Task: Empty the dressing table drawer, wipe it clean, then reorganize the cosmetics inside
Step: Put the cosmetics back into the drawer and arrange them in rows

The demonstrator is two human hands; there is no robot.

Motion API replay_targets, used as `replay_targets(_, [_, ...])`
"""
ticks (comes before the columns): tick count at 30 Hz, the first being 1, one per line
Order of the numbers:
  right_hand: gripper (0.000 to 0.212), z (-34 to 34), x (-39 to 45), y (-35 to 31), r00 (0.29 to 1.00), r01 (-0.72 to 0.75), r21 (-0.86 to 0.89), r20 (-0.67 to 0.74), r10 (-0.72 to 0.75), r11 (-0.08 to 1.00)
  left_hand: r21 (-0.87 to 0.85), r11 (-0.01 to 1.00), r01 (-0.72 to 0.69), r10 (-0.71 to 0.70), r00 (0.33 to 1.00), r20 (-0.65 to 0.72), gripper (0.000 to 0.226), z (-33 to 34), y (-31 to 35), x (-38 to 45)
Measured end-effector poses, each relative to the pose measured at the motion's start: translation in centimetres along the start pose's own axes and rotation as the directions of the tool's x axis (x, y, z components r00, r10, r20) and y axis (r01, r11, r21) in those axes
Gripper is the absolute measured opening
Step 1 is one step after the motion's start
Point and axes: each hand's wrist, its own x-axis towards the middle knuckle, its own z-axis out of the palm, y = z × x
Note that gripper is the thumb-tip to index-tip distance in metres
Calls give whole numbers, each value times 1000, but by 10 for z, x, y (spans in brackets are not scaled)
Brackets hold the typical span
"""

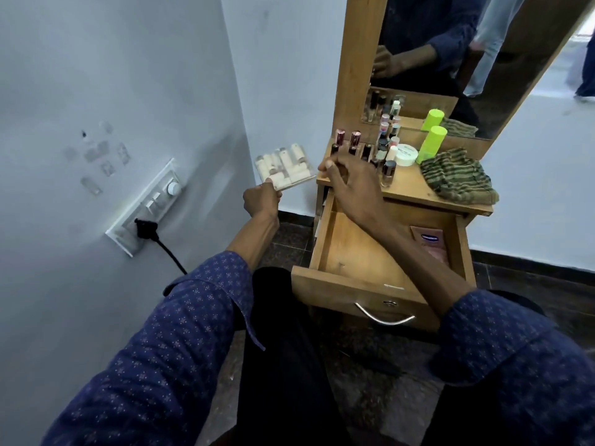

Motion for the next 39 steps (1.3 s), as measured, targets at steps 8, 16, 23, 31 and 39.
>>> replay_targets(8, [24, -3, -68, 42, 884, -467, 272, 167, 437, 841, 64, 996, -54, 49, 996, 80, 27, -28, -28, -54])
replay_targets(16, [27, -21, -92, 75, 732, -672, 459, 293, 616, 581, 325, 908, -264, 154, 933, 326, 29, -14, -39, -95])
replay_targets(23, [8, -37, -97, 93, 624, -745, 468, 238, 744, 475, 589, 569, -573, 294, 811, 505, 26, 9, -48, -97])
replay_targets(31, [25, -34, -95, 110, 465, -796, 496, 135, 875, 347, 564, 200, -801, 302, 598, 743, 52, 30, -52, -77])
replay_targets(39, [22, -13, -79, 129, 437, -870, 324, 152, 887, 373, 552, -36, -833, 272, 523, 808, 63, 32, -66, -76])
